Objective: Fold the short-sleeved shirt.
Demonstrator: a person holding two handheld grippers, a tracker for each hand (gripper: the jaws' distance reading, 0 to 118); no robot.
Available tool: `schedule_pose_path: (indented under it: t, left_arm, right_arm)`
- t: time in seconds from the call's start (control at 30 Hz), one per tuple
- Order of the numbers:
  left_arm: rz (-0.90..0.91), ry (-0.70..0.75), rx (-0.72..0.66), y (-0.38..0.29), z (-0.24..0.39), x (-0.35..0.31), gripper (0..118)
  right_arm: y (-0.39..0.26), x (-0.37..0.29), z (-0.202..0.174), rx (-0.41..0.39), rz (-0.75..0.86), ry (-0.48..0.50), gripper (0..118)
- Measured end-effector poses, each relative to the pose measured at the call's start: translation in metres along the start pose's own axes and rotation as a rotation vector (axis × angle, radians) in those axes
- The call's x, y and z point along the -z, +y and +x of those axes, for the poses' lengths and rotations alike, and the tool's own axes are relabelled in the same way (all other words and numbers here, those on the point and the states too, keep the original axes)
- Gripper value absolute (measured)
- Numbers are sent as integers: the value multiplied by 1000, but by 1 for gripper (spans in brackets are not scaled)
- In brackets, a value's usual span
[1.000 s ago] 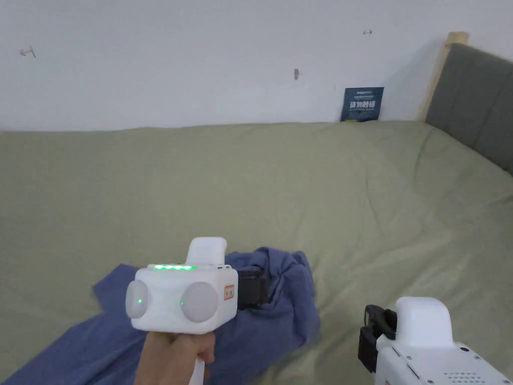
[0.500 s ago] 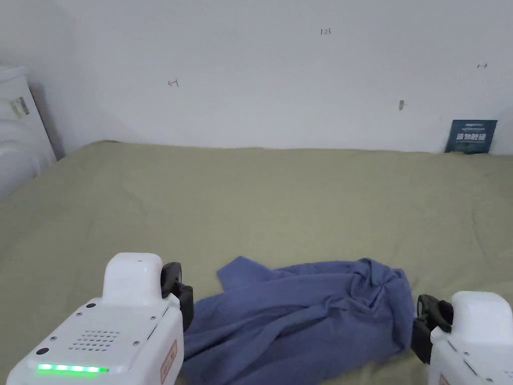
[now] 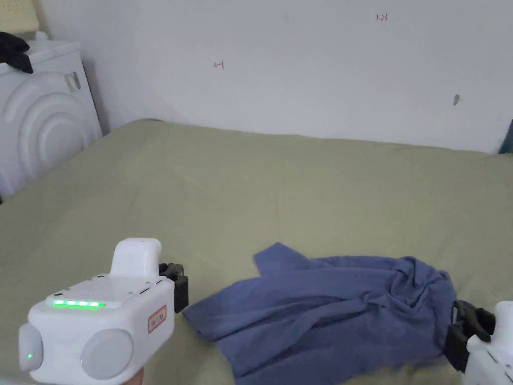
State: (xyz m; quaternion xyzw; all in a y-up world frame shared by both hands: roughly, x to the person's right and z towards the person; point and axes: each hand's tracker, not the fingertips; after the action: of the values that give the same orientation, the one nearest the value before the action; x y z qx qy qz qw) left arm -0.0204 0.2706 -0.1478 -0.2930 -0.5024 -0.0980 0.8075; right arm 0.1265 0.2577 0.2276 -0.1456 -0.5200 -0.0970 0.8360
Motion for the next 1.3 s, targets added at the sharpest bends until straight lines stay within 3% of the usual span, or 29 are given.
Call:
schedule_pose_path:
  t: [0.1, 0.13, 0.2, 0.23, 0.47, 0.6, 0.63, 0.7, 0.73, 0.77, 0.83, 0.93, 1.1, 1.13, 1.17, 1.2, 1.23, 1.27, 1.3]
  left_arm:
    - [-144, 17, 9, -3, -16, 59, 2]
    - [-197, 37, 31, -4, -19, 81, 24]
    - [-269, 48, -3, -8, -29, 119, 94]
    - [-356, 32, -13, -9, -31, 137, 112]
    - [-516, 142, 79, -28, -27, 218, 112]
    - [-509, 141, 131, -27, -18, 213, 110]
    - [-507, 114, 133, -25, -18, 209, 100]
    - [-492, 100, 145, -23, -11, 197, 66]
    - [-480, 81, 173, -22, -8, 192, 13]
    - [-472, 62, 159, -22, -7, 189, 0]
    - [-481, 84, 165, -24, -2, 187, 0]
    - [-478, 79, 143, -26, -10, 196, 0]
    - [-468, 73, 166, -22, -4, 185, 0]
    - [-468, 70, 164, -21, -3, 184, 0]
    - [-467, 66, 153, -24, -15, 196, 0]
    - [-466, 63, 149, -25, -17, 198, 0]
    - [-474, 57, 144, -26, -17, 199, 0]
    - [-471, 57, 144, -26, -17, 199, 0]
    - [-468, 57, 148, -26, -17, 198, 0]
  right_arm:
    - [-6, 11, 1, 13, -38, 4, 2]
    - [-9, 15, 1, 17, -50, 2, 2]
    - [-12, 23, 2, 14, -73, -2, 2]
    - [-14, 28, 3, 7, -85, -11, 2]
    - [-25, 55, 16, -1, -149, -32, 2]
    - [-31, 66, 27, 24, -182, -34, 2]
    - [-33, 69, 30, 32, -194, -35, 2]
    - [-34, 76, 39, 89, -228, -27, 2]
    - [-35, 78, 44, 107, -240, -42, 2]
    - [-35, 81, 49, 114, -241, -46, 2]
    - [-31, 91, 59, 97, -245, -62, 2]
    - [-17, 117, 78, 11, -248, -112, 2]
    - [17, 212, 122, 40, -319, -124, 3]
    - [22, 233, 128, 26, -362, -116, 17]
    - [25, 253, 133, 18, -365, -107, 52]
    - [27, 274, 136, -4, -411, -93, 95]
    - [25, 295, 140, -10, -487, -62, 117]
    - [22, 316, 142, -21, -565, -51, 109]
    - [25, 324, 141, -40, -535, -43, 106]
